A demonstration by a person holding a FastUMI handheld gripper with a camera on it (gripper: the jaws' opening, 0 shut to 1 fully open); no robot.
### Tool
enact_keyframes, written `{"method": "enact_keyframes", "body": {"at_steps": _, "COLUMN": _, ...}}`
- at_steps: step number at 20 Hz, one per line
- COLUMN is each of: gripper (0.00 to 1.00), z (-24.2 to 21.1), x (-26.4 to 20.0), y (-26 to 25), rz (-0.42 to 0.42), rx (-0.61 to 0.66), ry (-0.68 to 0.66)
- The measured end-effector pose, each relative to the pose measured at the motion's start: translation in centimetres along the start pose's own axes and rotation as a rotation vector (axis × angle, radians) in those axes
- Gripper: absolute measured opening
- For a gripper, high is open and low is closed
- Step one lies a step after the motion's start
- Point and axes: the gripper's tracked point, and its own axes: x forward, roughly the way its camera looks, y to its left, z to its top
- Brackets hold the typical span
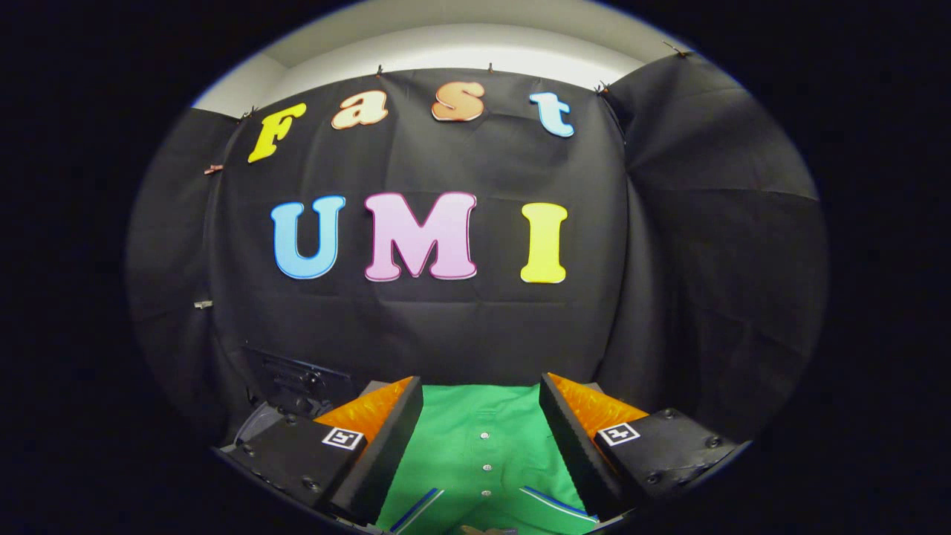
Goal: Put the clothes into the washing machine and then close the washing machine lid.
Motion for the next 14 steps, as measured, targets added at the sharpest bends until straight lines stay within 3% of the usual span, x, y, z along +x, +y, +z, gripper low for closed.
{"method": "enact_keyframes", "body": {"at_steps": 14, "gripper": 0.99, "z": -9.3, "x": 7.0, "y": -0.8, "rz": -0.009, "rx": -0.012, "ry": 0.31}}
